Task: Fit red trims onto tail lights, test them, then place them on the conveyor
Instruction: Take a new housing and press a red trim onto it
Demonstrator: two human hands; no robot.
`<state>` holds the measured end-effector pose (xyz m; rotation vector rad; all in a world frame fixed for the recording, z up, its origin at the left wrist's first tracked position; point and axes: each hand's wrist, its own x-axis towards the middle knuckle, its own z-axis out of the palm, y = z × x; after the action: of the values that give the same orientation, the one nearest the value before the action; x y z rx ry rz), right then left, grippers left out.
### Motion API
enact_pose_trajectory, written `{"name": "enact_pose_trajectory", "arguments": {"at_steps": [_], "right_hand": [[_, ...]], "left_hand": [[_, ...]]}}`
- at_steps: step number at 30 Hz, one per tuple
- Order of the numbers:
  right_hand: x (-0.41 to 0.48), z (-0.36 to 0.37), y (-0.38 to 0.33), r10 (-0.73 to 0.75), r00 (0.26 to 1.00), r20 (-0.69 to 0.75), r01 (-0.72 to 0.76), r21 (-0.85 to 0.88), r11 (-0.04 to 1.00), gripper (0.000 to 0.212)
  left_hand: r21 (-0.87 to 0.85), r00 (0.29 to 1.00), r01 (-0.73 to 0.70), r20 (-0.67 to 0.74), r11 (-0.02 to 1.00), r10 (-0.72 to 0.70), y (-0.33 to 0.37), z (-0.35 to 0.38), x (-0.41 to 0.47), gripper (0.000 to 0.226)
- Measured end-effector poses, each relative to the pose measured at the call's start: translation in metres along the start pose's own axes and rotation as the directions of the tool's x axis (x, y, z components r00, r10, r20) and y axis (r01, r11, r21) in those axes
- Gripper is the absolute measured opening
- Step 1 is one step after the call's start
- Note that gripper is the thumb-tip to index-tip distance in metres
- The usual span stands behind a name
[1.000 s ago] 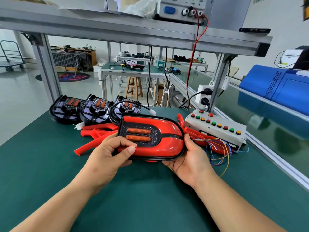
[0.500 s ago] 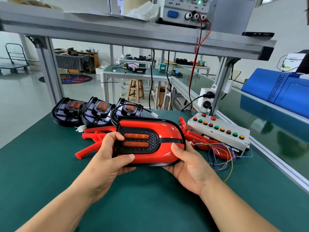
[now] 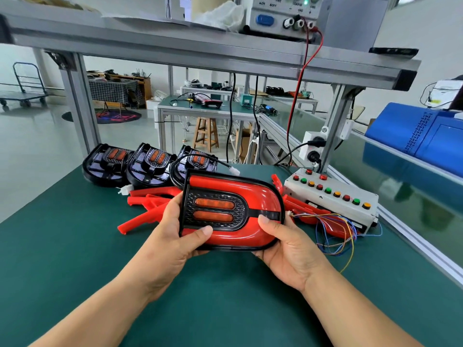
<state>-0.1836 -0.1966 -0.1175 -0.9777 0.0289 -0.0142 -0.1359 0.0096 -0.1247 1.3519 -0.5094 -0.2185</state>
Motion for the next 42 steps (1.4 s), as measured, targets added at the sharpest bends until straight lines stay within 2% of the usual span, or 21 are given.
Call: {"name": "enact_pose_trajectory", "arguments": {"at_steps": [7,16,25,29,33,37,42], "right_hand": [[0.000,0.000,0.001,0.004,1.000,-0.012,-0.005,-0.066,0.998,0.046],[0.000,0.000,0.000,0.019,0.998,-0.054,-0.022,-0.071,0.997,0.038],[0.000,0.004,-0.002,0.006,0.997,-0.078,-0.011,-0.069,0.998,0.039],[-0.001,0.004,0.000,0.002,0.997,-0.083,-0.008,-0.069,0.998,0.039],[-0.002,0.001,0.000,0.034,0.998,-0.047,-0.038,-0.071,0.997,0.039],[-0.002,-0.003,-0.005,0.084,0.996,0.016,-0.083,-0.048,0.995,0.042],[0.000,-0.006,-0.005,0.088,0.996,-0.002,-0.088,0.028,0.996,0.041]], "left_hand": [[0.075,1.000,0.015,-0.016,0.997,-0.014,-0.003,-0.002,0.001,0.059],[0.011,0.999,0.038,0.016,0.999,-0.038,-0.003,-0.004,0.003,0.063],[0.008,0.999,0.031,-0.034,0.999,-0.031,-0.001,-0.003,0.006,0.047],[0.005,0.998,0.051,-0.042,0.999,-0.051,-0.001,-0.004,0.007,0.047],[0.022,0.995,0.093,0.019,0.995,-0.093,0.002,-0.008,0.006,0.041],[-0.031,0.988,0.131,0.089,0.991,-0.128,0.006,-0.016,0.006,0.046],[-0.011,0.969,0.183,0.170,0.983,-0.178,0.015,-0.024,0.005,0.049]]}}
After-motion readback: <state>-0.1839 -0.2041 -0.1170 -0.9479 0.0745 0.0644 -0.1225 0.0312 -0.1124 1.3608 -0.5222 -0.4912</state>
